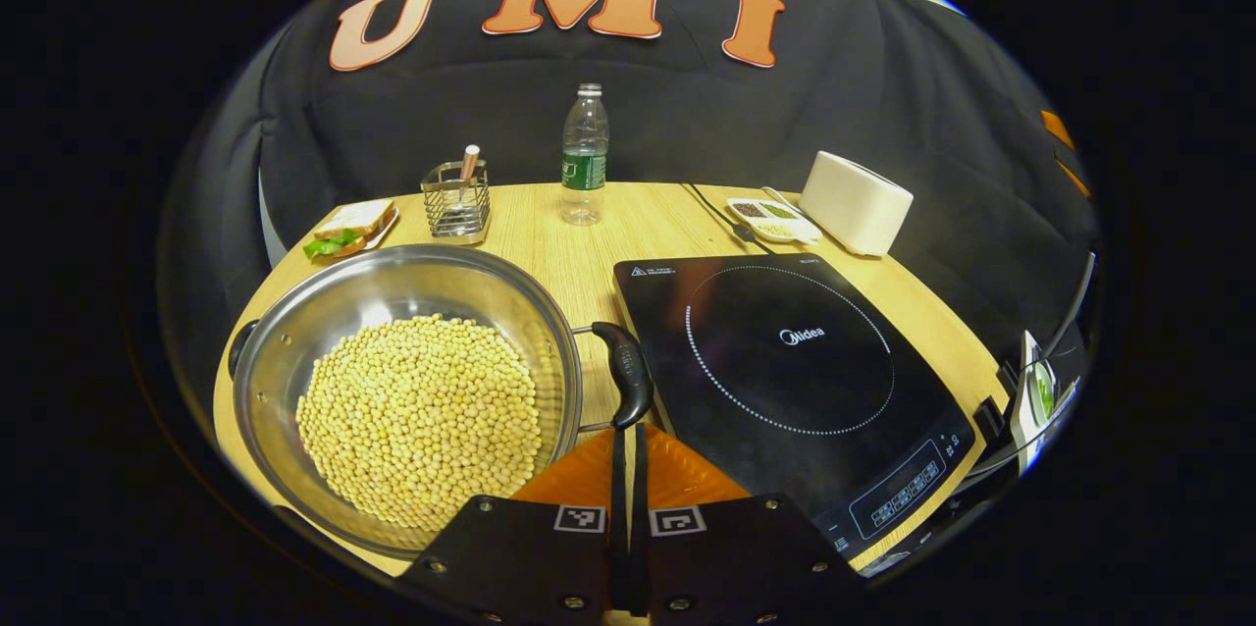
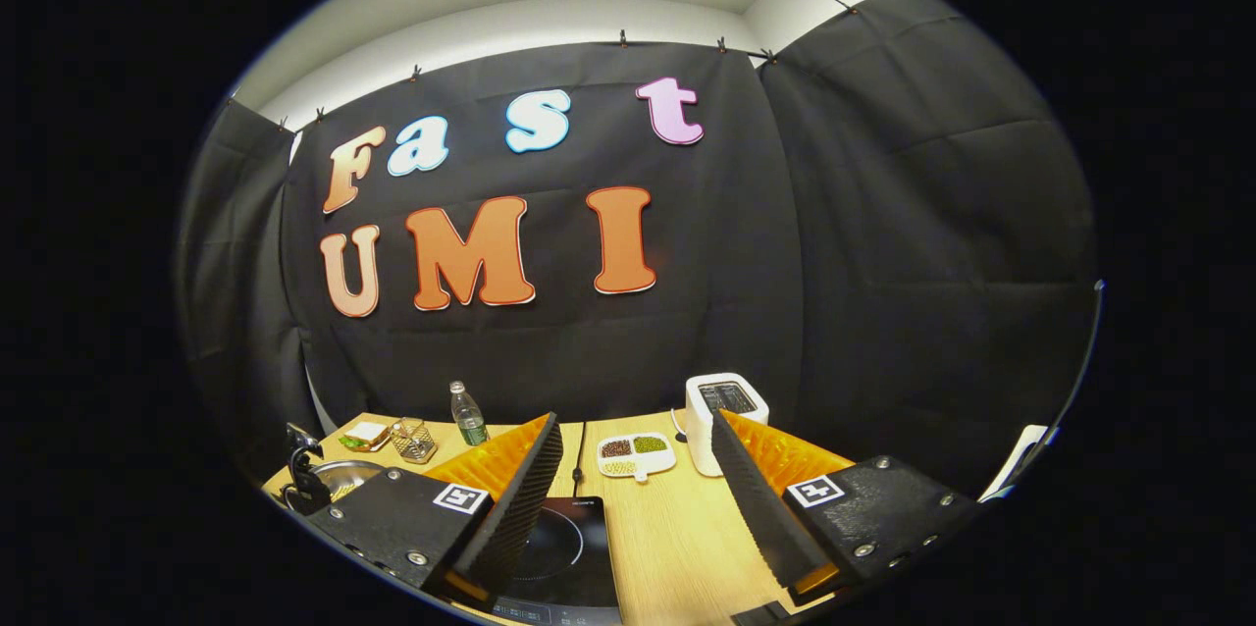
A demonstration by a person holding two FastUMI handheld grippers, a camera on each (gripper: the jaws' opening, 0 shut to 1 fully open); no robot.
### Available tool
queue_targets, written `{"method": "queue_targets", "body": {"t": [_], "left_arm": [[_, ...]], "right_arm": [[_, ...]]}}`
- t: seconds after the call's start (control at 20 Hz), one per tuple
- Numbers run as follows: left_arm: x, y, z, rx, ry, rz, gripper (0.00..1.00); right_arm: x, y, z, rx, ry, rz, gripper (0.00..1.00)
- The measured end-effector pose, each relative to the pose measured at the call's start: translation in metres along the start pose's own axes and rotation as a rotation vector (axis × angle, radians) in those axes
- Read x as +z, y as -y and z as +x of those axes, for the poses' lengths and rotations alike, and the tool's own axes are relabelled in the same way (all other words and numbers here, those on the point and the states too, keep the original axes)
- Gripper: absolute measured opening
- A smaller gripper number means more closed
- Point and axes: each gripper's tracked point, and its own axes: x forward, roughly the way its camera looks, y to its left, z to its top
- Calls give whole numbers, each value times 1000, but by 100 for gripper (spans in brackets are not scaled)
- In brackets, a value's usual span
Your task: First push the handle of the pot to place it horizontally, then grasp the pot with both hands and set it on the induction cooktop.
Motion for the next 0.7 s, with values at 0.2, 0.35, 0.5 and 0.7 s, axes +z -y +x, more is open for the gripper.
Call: {"method": "queue_targets", "body": {"t": [0.2,0.35,0.5,0.7], "left_arm": [[6,1,7,0,4,12,2],[10,2,9,-9,8,4,2],[13,3,4,-18,23,-7,1],[17,7,-16,-37,56,15,2]], "right_arm": [[-1,-3,-1,3,-9,-10,95],[0,-8,-4,8,-8,-6,95],[2,-12,-5,3,-5,-15,100],[2,-27,-11,20,-12,-14,95]]}}
